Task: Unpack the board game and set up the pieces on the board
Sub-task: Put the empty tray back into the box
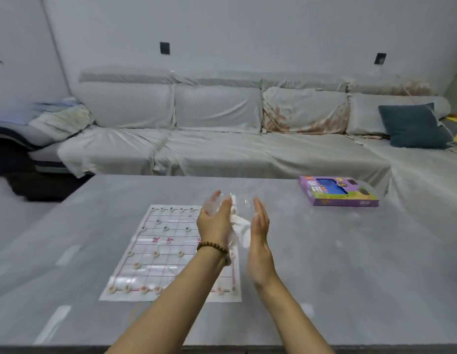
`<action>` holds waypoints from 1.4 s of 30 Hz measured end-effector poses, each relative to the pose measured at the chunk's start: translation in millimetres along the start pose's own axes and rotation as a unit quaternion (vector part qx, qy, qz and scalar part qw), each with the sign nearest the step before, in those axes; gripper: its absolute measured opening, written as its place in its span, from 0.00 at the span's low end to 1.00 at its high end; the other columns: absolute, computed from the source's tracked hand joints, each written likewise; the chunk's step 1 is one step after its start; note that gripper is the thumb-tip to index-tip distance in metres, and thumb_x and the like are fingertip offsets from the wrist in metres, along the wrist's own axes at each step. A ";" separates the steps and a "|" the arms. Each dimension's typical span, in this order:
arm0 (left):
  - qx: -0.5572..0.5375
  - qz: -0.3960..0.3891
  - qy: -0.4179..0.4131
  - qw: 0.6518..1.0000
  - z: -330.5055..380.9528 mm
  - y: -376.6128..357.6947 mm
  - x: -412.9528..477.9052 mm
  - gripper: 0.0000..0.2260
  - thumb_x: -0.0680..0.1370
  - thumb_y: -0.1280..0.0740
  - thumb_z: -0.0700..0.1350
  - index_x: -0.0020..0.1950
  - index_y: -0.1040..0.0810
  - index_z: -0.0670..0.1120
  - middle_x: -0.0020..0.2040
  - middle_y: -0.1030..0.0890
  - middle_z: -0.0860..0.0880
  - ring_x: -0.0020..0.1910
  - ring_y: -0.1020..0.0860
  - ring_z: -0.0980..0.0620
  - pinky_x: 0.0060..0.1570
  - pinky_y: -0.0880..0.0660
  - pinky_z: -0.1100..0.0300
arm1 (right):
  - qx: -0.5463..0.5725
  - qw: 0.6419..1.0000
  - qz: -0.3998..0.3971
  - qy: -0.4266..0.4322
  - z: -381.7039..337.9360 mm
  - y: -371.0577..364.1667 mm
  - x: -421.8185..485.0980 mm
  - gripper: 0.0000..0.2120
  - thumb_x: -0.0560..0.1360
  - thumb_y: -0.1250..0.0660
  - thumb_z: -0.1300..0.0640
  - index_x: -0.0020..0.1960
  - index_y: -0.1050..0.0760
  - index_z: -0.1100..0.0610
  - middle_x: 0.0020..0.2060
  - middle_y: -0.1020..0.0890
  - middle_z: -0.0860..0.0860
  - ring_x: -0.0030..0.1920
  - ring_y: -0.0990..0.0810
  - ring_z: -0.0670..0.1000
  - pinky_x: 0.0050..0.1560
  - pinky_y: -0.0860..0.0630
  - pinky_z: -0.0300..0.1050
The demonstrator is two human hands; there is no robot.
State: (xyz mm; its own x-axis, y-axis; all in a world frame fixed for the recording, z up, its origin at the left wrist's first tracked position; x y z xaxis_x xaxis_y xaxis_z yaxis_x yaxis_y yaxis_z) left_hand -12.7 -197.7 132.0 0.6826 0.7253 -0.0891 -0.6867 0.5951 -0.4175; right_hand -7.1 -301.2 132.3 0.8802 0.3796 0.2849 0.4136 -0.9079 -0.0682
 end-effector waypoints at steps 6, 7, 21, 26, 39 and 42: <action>-0.008 0.021 -0.038 0.999 71.6 117.5 11.2 0.10 0.79 0.39 0.43 0.58 0.22 0.53 0.55 0.18 0.51 0.52 0.20 0.55 0.50 0.24 0.59 | 0.083 0.982 -0.158 -0.052 -15.9 -163.4 -3.5 0.23 0.80 0.56 0.41 0.73 0.40 0.41 0.69 0.36 0.34 0.67 0.37 0.33 0.68 0.40 0.32; -0.017 0.045 -0.046 0.998 82.8 140.4 11.7 0.10 0.79 0.39 0.43 0.58 0.22 0.52 0.54 0.18 0.51 0.52 0.19 0.54 0.51 0.23 0.59 | 0.092 0.977 -0.184 -0.059 -15.9 -188.8 -8.7 0.23 0.80 0.56 0.41 0.71 0.36 0.43 0.66 0.32 0.34 0.64 0.34 0.31 0.66 0.38 0.30; -0.065 0.311 0.034 0.948 108.3 437.7 5.6 0.26 0.76 0.43 0.65 0.54 0.23 0.43 0.41 0.19 0.45 0.36 0.22 0.48 0.37 0.25 0.58 | 0.052 0.903 -0.405 -0.138 48.6 -384.2 -121.6 0.09 0.75 0.32 0.59 0.54 0.21 0.50 0.50 0.16 0.46 0.50 0.19 0.42 0.46 0.24 0.32; -0.038 0.252 0.044 0.966 92.3 462.9 -6.0 0.33 0.74 0.47 0.70 0.55 0.23 0.42 0.38 0.19 0.43 0.38 0.19 0.46 0.38 0.24 0.57 | 0.045 0.911 -0.366 -0.183 70.6 -407.8 -135.7 0.05 0.72 0.29 0.60 0.48 0.20 0.57 0.43 0.15 0.51 0.44 0.17 0.48 0.42 0.22 0.36; 0.218 0.216 0.010 0.952 32.5 552.6 -77.3 0.19 0.71 0.30 0.56 0.58 0.29 0.50 0.53 0.22 0.46 0.52 0.21 0.49 0.48 0.22 0.60 | -0.044 0.870 -0.404 -0.280 134.9 -395.7 -150.0 0.10 0.77 0.35 0.61 0.57 0.25 0.55 0.54 0.20 0.54 0.46 0.18 0.48 0.44 0.22 0.37; 0.367 0.146 0.064 0.917 -13.2 566.4 -103.9 0.18 0.72 0.30 0.56 0.57 0.28 0.51 0.50 0.24 0.53 0.51 0.24 0.55 0.51 0.25 0.65 | -0.062 0.870 -0.407 -0.271 142.9 -389.1 -148.6 0.10 0.77 0.35 0.61 0.59 0.25 0.57 0.50 0.19 0.53 0.44 0.18 0.49 0.44 0.22 0.38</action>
State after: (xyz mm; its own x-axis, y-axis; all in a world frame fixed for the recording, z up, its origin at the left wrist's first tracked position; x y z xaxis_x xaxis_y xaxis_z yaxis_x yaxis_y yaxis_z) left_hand -469.2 59.5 -107.1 0.4351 0.8720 -0.2244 -0.7958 0.4890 0.3571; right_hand -265.5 21.1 -20.1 0.3024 0.9035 -0.3036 0.9524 -0.2991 0.0585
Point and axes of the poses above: each hand's wrist, its own x-axis towards the middle knuckle, its own y-axis out of the back of the hand, z = x × y, the point moved 6 cm from there along x, towards the middle knuckle
